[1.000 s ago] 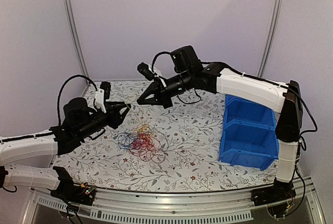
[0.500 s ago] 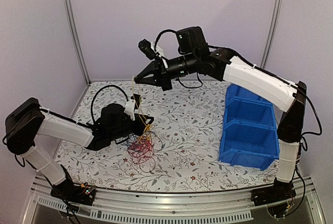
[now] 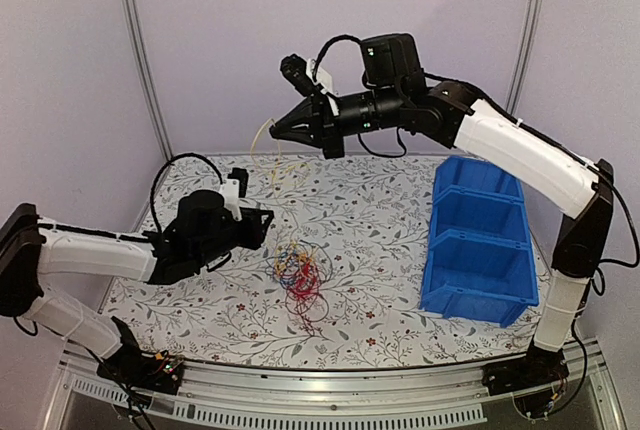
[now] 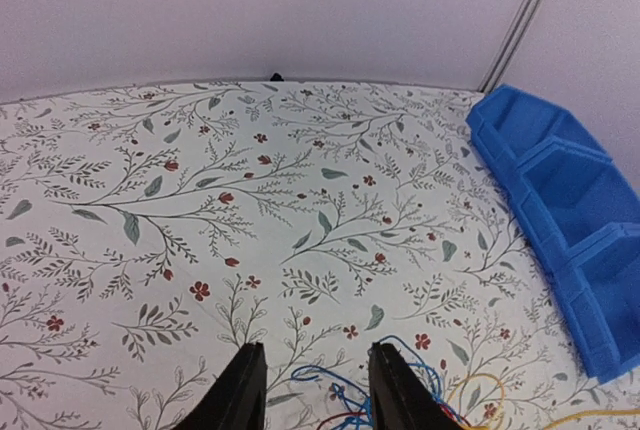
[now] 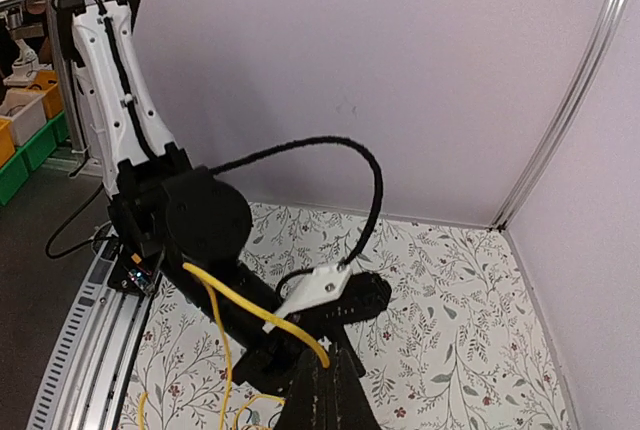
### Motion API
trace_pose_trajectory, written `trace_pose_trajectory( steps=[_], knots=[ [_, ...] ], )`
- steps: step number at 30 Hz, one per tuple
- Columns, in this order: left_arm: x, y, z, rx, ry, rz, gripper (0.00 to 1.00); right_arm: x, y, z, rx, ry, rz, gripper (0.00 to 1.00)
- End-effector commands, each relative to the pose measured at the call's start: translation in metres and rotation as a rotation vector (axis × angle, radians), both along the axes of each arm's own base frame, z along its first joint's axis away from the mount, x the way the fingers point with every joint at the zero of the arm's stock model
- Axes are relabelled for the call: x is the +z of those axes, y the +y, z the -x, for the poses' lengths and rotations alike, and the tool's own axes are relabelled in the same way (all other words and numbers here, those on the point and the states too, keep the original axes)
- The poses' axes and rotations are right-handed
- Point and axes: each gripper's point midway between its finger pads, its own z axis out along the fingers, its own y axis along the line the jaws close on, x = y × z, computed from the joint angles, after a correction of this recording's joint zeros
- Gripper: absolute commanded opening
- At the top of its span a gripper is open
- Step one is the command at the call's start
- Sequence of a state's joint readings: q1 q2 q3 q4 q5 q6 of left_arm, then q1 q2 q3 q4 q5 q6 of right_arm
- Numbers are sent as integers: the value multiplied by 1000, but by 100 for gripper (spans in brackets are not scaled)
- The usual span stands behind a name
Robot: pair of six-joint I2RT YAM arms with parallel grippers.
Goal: Untangle the cables
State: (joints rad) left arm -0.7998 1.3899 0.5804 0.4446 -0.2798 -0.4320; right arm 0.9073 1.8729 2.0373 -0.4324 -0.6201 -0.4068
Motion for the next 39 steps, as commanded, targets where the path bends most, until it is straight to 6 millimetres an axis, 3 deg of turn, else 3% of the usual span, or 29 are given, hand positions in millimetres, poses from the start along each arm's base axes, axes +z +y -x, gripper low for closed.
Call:
trace_pose_trajectory(
  steps=[1,4,8,11,17,24,33,35,39],
  knots=[
    [36,39,11,114,-67,4,39,-35,-3,-10,-45,33,65,0],
    [62,48,32,77,-137,74,43,-38,-2,-13,-60,34,67,0],
    [84,35,68,-113,-250,61,56,-39,0,-20,-95,41,65,0],
    [83,27,84,-203,-280,33,54,-39,1,-26,-122,46,63,0],
    [78,-8,112,-436,-334,57,49,-38,2,-31,-151,61,59,0],
    [65,-40,85,-392,-301,-11,52,-35,1,-28,-144,68,54,0],
    [51,-97,54,-420,-384,-75,54,-11,-7,-22,-143,54,16,0],
    [48,-112,42,-413,-409,-83,50,-9,-8,-20,-138,55,13,0],
    [31,-137,11,-359,-411,-110,30,14,-13,-15,-130,16,-1,0]
  ],
)
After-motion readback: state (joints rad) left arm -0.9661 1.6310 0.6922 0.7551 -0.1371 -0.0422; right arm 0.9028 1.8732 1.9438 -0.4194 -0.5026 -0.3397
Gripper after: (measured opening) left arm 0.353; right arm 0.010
